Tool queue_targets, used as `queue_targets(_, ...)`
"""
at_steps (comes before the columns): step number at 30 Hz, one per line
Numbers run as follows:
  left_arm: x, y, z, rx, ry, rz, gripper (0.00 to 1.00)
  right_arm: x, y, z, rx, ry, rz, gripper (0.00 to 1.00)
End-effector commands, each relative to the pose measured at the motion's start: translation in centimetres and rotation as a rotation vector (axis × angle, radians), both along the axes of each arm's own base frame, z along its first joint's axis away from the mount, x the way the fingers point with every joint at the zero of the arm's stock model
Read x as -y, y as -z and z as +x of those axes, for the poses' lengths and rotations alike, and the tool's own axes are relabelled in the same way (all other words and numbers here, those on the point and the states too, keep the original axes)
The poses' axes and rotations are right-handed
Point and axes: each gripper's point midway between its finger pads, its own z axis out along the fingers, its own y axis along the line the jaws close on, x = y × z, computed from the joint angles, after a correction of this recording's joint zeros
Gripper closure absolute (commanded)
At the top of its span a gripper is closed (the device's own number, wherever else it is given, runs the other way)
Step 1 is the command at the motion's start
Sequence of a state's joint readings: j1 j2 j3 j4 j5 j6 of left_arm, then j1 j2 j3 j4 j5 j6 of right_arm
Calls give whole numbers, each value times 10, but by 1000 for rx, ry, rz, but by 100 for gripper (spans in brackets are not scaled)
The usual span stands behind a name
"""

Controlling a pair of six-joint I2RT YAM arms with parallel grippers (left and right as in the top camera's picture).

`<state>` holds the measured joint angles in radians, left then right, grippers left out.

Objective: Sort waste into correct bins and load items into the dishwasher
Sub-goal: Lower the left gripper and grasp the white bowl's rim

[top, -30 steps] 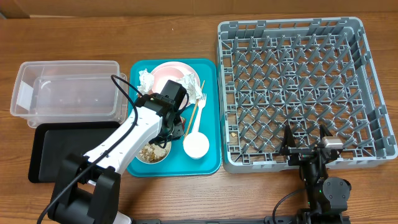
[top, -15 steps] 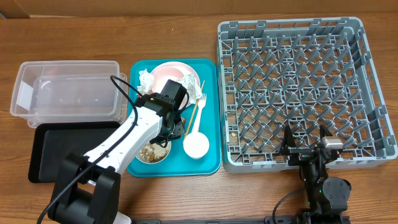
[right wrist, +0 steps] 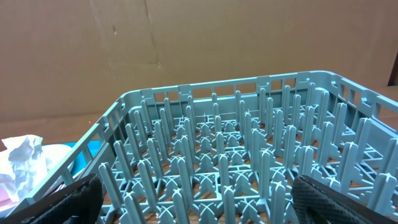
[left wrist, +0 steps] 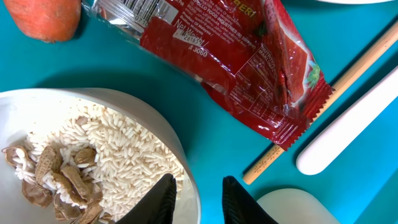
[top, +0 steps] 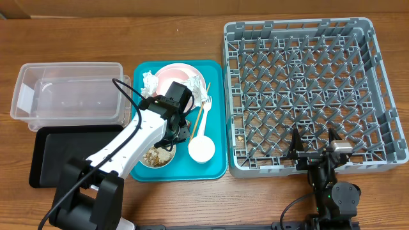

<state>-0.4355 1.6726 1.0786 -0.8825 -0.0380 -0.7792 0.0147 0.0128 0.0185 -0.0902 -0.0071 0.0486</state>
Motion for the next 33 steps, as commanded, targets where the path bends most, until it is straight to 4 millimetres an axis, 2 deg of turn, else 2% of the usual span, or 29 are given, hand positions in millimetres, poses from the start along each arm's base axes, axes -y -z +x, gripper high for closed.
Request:
queue_targets(1, -1, 5, -4, -15, -11, 9, 71, 1, 1, 0, 5, 6, -4, 0)
queue_targets(4, -1, 5, -4, -15, -11, 9, 70, 1, 2, 0, 5, 6, -4, 0)
queue_targets(9, -1, 5, -4, -15, -11, 9, 84, 1, 1, 0, 5, 6, -4, 0)
queue_targets(20, -3, 6, -4, -11, -12, 20, 81, 1, 2, 0, 5, 6, -4, 0)
queue_targets(25, -6, 18, -9, -13, -36, 18, 84, 1, 2, 0, 5, 6, -4, 0)
queue_targets(27, -6, 19, -9, -13, -45, 17, 87, 1, 1, 0, 5, 6, -4, 0)
queue_targets(33, -6, 19, -9, -11, -45, 16, 86, 1, 2, 0, 5, 6, -4, 0)
